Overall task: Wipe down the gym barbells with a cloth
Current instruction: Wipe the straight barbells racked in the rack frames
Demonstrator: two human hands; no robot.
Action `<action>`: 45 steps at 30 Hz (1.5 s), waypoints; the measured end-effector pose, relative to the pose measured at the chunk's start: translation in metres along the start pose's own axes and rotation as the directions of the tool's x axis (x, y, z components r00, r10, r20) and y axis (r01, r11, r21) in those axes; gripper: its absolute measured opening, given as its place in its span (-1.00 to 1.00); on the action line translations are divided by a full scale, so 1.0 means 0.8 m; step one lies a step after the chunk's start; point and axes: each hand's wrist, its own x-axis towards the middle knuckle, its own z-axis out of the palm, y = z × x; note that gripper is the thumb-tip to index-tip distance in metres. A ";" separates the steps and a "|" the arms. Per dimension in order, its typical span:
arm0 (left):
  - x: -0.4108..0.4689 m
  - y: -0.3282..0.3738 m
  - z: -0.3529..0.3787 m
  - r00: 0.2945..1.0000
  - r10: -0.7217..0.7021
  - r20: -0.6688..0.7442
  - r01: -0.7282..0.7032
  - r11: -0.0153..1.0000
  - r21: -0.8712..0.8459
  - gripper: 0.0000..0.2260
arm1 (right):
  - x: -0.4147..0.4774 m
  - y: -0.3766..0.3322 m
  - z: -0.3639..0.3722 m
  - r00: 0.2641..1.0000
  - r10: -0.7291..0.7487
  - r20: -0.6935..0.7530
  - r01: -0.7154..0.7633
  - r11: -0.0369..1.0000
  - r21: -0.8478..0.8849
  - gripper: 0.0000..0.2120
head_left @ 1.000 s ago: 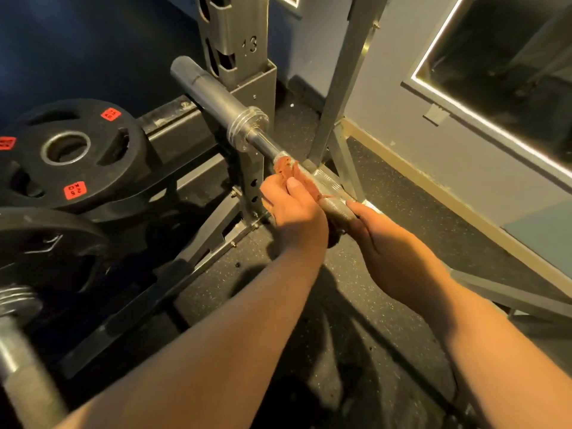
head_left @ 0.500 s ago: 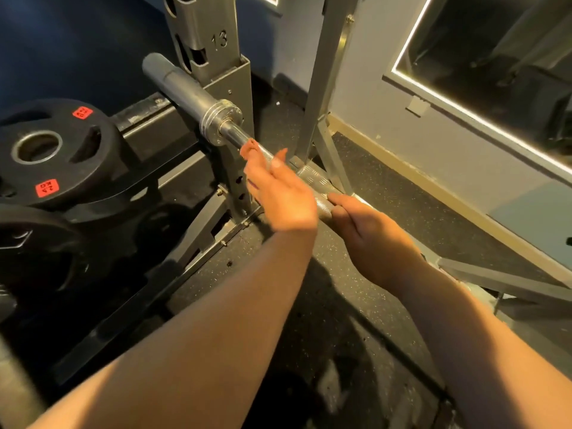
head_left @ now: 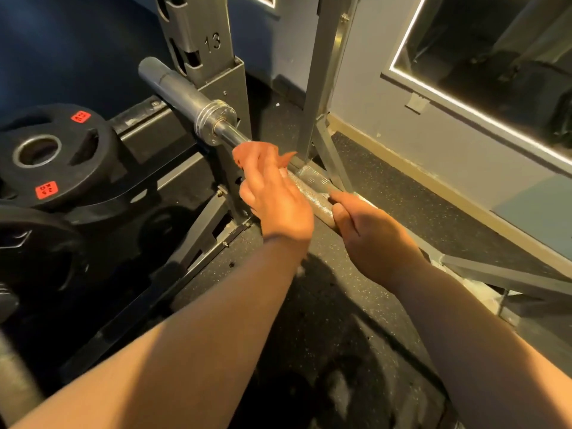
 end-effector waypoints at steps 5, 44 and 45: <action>-0.061 0.031 0.009 0.991 -0.109 0.075 0.105 0.993 0.045 -0.51 | -0.026 0.009 -0.010 0.999 0.034 0.030 -0.030 0.993 -0.116 -0.54; -0.150 0.106 -0.167 0.584 -0.202 0.786 0.576 0.785 -0.227 -0.64 | -0.196 -0.085 -0.027 0.895 0.427 -0.129 -0.356 0.859 0.368 -0.57; -0.144 0.111 -0.180 0.572 -0.217 0.791 0.622 0.744 -0.245 -0.64 | -0.197 -0.104 -0.030 0.893 0.450 -0.019 -0.358 0.736 0.574 -0.63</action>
